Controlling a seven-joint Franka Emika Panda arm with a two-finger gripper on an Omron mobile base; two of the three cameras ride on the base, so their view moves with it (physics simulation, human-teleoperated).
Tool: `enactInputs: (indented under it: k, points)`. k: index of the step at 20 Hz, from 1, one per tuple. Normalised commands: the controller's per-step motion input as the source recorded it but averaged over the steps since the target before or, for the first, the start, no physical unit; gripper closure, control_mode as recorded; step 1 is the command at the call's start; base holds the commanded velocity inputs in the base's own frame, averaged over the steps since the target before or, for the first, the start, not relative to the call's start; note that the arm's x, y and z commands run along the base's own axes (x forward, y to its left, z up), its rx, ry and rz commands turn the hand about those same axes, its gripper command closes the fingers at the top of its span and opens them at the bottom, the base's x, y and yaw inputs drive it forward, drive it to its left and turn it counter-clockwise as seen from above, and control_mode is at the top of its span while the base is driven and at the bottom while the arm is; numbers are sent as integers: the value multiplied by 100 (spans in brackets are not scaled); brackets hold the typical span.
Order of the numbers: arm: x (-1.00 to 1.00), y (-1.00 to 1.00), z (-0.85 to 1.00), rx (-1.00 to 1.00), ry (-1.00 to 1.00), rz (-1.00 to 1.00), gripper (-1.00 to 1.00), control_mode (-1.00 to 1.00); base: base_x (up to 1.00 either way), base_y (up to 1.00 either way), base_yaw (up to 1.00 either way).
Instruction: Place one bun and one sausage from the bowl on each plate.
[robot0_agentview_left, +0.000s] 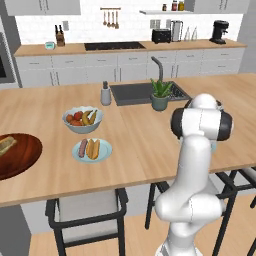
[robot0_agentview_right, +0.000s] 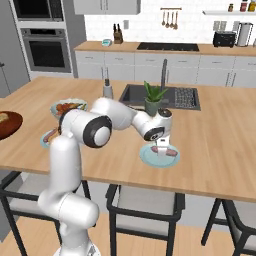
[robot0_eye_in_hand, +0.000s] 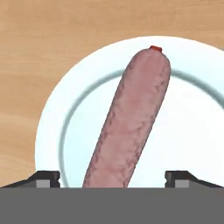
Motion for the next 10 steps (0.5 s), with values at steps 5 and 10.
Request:
enactInputs:
  k: [5, 10]
  points:
    - [-90, 28, 100, -22, -29, 21, -100, -100, 0, 0, 0]
    - [-81, 95, 100, -32, 1, 34, -100, -100, 0, 0, 0]
